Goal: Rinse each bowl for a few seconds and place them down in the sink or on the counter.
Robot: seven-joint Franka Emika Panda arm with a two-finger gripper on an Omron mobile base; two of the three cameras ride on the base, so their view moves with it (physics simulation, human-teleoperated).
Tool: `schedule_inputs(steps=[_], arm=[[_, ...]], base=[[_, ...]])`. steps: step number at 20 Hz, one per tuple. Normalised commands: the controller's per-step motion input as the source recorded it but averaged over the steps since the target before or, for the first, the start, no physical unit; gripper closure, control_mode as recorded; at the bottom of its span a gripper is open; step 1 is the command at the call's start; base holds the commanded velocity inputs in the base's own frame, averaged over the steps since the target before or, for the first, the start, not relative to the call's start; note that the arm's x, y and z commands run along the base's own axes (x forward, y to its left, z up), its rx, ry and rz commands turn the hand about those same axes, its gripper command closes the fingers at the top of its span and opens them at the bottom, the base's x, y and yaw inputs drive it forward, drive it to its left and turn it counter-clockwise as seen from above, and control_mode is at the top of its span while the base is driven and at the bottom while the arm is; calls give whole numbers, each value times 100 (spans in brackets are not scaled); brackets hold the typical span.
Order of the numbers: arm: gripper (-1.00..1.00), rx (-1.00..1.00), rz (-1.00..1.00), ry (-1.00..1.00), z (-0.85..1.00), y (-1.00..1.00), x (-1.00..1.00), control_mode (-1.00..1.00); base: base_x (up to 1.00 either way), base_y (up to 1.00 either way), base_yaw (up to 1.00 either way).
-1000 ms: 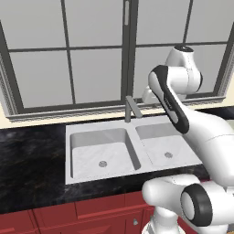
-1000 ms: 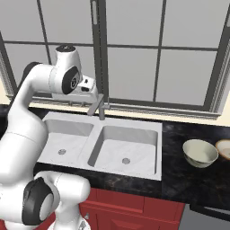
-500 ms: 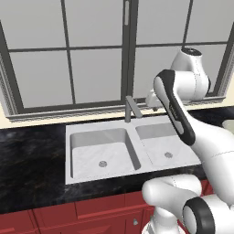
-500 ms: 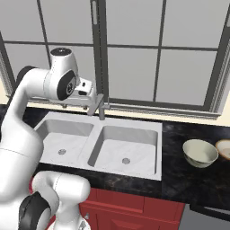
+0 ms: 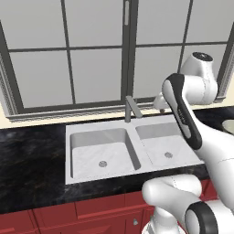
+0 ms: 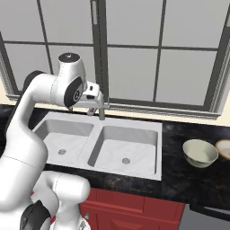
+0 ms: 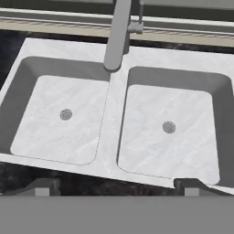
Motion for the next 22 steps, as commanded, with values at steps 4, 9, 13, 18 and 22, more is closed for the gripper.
schedule_inputs(steps=[4, 9, 13, 18, 22], arm=[[-100, 0, 13, -7, -10, -22, 1, -100], [-100, 0, 15, -8, -15, -19, 7, -100], [-100, 0, 14, -9, -14, -22, 5, -100], [-100, 0, 13, -11, -17, -17, 11, -100], [-100, 0, 9, -8, -16, -13, 18, -100]], base=[[0, 0, 0], [0, 0, 0], [0, 0, 0], [0, 0, 0], [0, 0, 0]])
